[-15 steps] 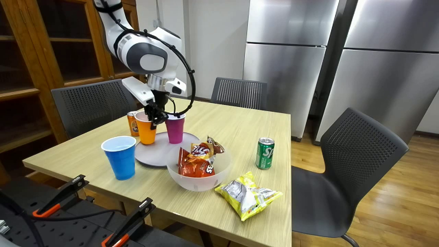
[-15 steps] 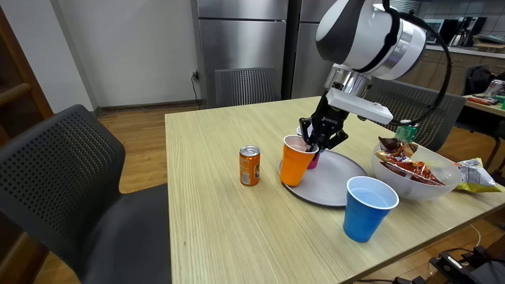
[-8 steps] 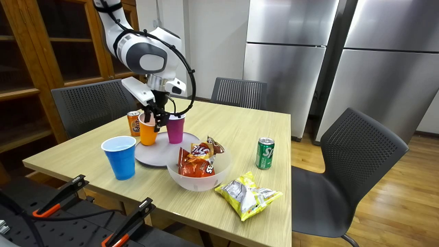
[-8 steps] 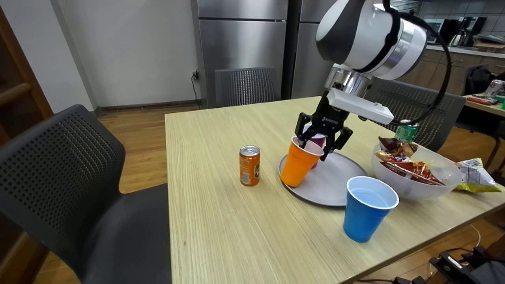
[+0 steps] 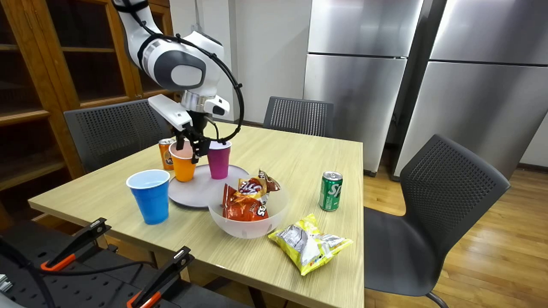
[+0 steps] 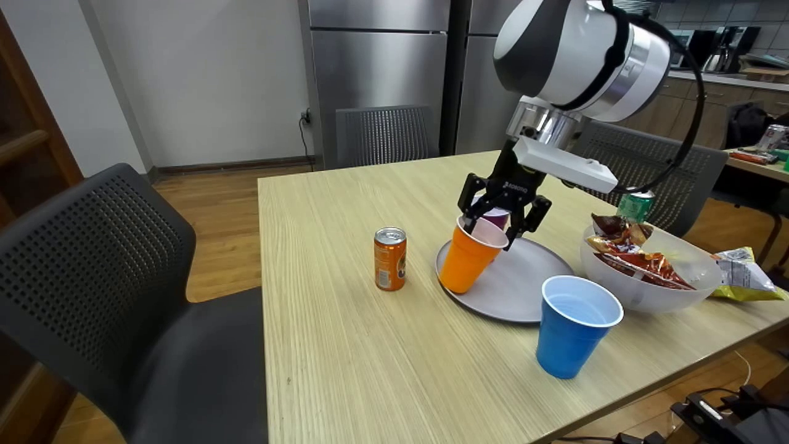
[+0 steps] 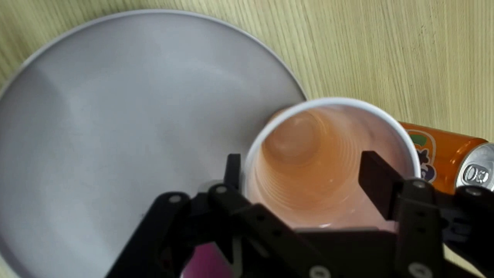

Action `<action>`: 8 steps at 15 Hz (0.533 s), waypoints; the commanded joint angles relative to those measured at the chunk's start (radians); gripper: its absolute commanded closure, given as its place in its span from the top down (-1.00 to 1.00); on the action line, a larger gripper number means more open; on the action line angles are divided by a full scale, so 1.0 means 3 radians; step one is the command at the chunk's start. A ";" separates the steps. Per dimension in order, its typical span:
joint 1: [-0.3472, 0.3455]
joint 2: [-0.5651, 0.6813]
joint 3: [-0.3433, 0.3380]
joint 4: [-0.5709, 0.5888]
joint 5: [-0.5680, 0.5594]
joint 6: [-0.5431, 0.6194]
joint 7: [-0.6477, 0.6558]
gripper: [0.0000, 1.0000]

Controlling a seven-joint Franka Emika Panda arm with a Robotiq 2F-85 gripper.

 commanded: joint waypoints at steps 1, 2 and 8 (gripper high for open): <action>-0.0063 -0.0077 0.0105 -0.0081 0.0056 0.0018 -0.0129 -0.02; -0.0062 -0.0074 0.0112 -0.0079 0.0058 0.0018 -0.0133 -0.16; -0.0057 -0.0151 0.0144 -0.0140 0.0061 0.0035 -0.0138 -1.00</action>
